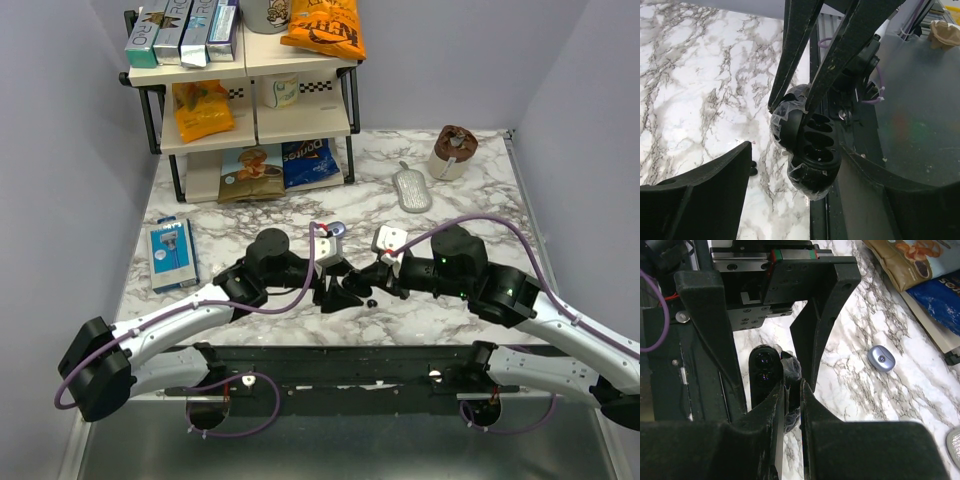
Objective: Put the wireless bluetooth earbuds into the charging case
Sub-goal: Adjust the charging case.
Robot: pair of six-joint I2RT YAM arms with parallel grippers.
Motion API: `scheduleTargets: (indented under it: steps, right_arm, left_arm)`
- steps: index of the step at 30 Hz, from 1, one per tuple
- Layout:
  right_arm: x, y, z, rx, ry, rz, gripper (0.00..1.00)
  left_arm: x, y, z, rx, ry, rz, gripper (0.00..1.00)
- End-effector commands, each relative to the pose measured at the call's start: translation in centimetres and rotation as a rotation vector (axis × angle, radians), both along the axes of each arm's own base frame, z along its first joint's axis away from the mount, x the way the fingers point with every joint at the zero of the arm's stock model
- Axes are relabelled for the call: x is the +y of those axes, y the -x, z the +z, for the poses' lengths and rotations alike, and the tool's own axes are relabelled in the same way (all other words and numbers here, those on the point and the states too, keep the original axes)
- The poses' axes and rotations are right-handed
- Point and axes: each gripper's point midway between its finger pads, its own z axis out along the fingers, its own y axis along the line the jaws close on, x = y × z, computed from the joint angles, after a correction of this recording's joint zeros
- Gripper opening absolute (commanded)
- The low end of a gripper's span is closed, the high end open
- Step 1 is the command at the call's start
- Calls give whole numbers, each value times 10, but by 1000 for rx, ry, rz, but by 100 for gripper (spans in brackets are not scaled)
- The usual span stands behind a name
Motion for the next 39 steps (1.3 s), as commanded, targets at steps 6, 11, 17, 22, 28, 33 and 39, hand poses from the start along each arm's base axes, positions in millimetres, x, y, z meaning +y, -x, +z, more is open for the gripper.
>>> scheduleTargets:
  steps: [6, 11, 17, 22, 28, 33, 39]
  right_arm:
    - [5, 3, 10, -1, -41, 17, 1]
    - [5, 3, 7, 5, -36, 15, 1]
    - [6, 3, 6, 8, -37, 15, 1]
    - [6, 2, 7, 10, -39, 8, 1]
    - [5, 3, 16, 12, -67, -1, 36]
    - [3, 2, 27, 3, -103, -17, 46]
    - [-3, -1, 39, -6, -147, -64, 52]
  left_arm:
    - [-1, -3, 20, -49, 85, 31, 69]
    - [0, -2, 25, -54, 99, 34, 68]
    - [0, -3, 23, -49, 100, 37, 51]
    - [0, -3, 20, -46, 95, 42, 42]
    - [1, -4, 19, -47, 96, 53, 20]
    - [1, -4, 20, -54, 102, 57, 14]
    - [3, -4, 19, -52, 107, 68, 9]
